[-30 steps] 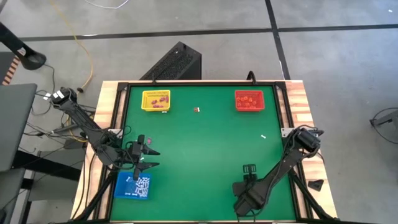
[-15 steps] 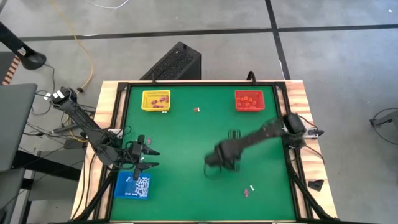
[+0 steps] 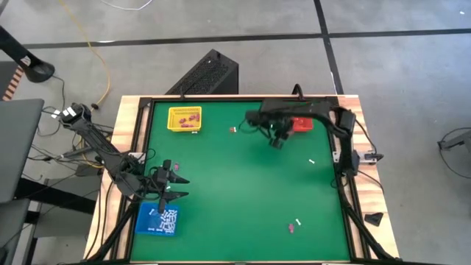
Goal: Sort Halloween decoration
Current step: Put the pumpkin toy into the orange bin, then put the pink skeleton toy into the yellow bin
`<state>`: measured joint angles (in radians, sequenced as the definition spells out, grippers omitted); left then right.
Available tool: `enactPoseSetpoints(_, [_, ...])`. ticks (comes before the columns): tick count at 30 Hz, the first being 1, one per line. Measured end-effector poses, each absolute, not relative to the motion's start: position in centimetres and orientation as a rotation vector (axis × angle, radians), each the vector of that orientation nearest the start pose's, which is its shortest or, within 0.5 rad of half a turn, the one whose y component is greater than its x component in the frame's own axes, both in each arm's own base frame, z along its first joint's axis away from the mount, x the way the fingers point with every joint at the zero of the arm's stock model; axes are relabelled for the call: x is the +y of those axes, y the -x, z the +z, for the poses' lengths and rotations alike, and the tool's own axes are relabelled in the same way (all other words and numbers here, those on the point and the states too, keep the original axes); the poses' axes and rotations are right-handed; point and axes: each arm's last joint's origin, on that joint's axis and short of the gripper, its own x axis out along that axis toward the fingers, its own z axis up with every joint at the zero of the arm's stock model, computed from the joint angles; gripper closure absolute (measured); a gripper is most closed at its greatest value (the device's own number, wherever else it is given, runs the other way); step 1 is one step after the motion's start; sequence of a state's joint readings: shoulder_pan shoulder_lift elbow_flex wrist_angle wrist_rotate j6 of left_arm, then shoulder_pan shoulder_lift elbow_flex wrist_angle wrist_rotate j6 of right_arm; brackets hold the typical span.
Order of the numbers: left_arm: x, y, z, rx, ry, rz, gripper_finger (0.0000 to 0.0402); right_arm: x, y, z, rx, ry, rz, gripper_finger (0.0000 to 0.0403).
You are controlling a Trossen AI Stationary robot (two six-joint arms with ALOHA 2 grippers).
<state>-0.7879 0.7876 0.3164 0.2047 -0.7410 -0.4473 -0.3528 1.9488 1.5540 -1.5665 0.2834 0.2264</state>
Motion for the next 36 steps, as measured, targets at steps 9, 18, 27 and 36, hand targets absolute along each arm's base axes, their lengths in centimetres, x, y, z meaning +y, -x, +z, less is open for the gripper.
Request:
enactPoseSetpoints(9, [-10.2, -13.0, 20.9, 0.199, 0.245, 0.021, 0.0205, -19.2, -28.8, 21.8, 1.768, -0.351, -0.792, 0.0258])
enactPoseSetpoints(18, [-10.0, -13.0, 20.6, 0.203, 0.191, 0.076, 0.0205, -21.5, -27.5, 21.8, 1.686, -0.484, -0.946, 0.0215])
enactPoseSetpoints(27, [-9.9, -13.1, 20.6, 0.201, 0.180, 0.093, 0.0205, -20.6, -27.8, 23.3, 1.610, -0.451, -0.922, 0.0171])
enactPoseSetpoints(36, [-9.3, -13.0, 19.4, 0.224, 0.224, 0.151, 0.0205, -9.2, -30.2, 29.3, 0.979, -0.170, -0.657, 0.0184])
